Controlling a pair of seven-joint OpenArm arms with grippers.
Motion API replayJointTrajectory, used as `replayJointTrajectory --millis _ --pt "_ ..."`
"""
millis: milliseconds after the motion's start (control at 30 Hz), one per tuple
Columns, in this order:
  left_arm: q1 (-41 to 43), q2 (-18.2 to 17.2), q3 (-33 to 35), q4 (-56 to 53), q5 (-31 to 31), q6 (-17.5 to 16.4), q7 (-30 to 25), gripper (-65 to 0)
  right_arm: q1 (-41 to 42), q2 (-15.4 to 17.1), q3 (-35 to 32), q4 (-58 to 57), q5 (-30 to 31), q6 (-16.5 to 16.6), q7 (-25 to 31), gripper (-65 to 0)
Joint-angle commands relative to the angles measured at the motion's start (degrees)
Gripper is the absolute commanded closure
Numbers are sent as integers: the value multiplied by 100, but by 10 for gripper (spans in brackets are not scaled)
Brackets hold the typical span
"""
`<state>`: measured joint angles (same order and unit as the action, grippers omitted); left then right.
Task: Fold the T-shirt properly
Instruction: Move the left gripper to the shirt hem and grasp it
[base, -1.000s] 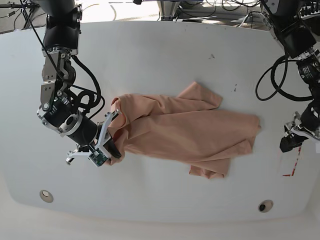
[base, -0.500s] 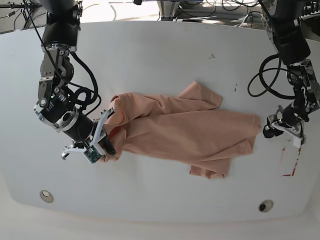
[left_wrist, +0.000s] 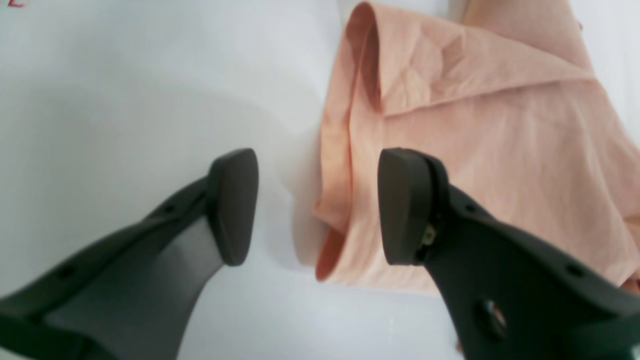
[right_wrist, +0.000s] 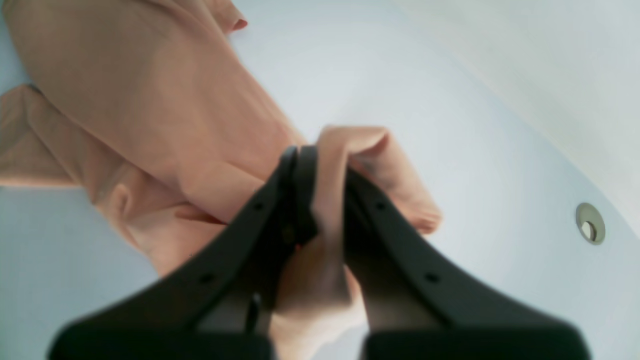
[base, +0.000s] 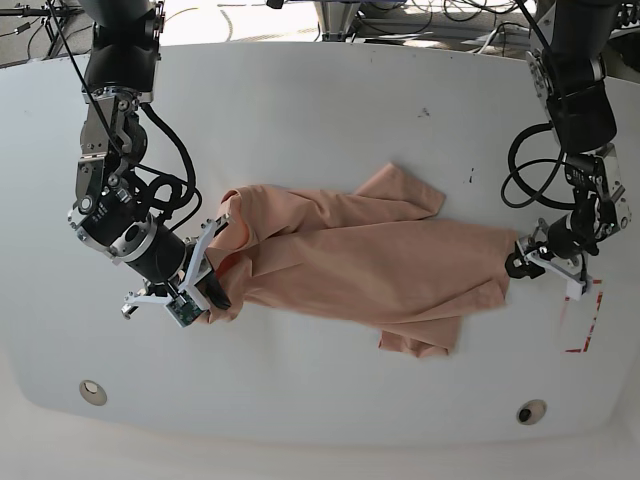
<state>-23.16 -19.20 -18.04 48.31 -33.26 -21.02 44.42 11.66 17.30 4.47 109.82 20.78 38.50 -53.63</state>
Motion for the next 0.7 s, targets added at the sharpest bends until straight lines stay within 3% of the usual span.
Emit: replayJointTrajectory --millis 0,567,667 --pt "-247 -97 59 -168 -63 -30 -113 -360 139 50 23 99 72 -22 171 -2" --pt "-414 157 815 -458 -72 -48 63 -357 166 -64 32 99 46 -22 171 -2" --pt "-396 157 815 -458 -72 -48 89 -310 175 -82 32 99 37 -22 171 -2"
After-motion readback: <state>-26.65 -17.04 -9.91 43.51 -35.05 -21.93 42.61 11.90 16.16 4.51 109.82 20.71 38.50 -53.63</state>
